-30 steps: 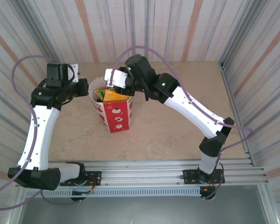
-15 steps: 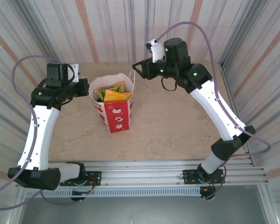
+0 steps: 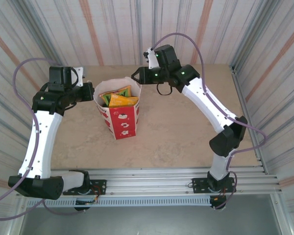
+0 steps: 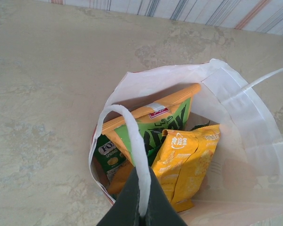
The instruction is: Place the snacks into the paper bag
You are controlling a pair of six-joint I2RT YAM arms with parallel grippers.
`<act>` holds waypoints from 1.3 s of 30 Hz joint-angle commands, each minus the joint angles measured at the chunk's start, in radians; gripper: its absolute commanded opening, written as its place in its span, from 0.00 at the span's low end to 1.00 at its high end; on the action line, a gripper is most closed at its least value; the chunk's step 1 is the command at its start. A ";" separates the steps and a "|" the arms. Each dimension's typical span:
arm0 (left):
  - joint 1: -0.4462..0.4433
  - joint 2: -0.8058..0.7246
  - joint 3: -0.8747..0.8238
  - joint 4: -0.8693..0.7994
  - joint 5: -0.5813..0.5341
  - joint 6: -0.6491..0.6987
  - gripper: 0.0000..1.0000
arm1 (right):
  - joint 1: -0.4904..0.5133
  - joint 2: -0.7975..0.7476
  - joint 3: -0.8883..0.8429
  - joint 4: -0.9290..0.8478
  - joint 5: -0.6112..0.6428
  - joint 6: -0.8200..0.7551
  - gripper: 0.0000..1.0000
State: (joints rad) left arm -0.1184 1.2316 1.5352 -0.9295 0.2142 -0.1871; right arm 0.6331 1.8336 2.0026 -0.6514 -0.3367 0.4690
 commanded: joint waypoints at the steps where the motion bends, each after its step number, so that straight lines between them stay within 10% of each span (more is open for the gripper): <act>1: -0.008 -0.005 0.042 0.024 0.031 0.026 0.00 | -0.012 0.006 0.045 0.005 -0.012 0.025 0.30; 5: -0.040 0.011 0.077 0.026 0.047 0.035 0.00 | -0.022 -0.043 0.045 0.022 0.009 0.006 0.00; 22: -0.270 0.157 0.107 0.169 0.059 -0.013 0.05 | -0.147 -0.348 -0.301 0.025 0.092 -0.059 0.00; 28: -0.278 0.189 0.129 0.157 0.102 -0.026 0.46 | -0.231 -0.404 -0.345 -0.033 0.039 -0.113 0.59; 39: -0.144 -0.054 0.003 0.184 0.087 -0.160 0.55 | -0.367 -0.684 -0.480 -0.060 0.047 -0.056 0.63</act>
State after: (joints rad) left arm -0.3061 1.2831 1.5967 -0.7589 0.2989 -0.2836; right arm 0.3126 1.2182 1.6032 -0.6949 -0.2855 0.3687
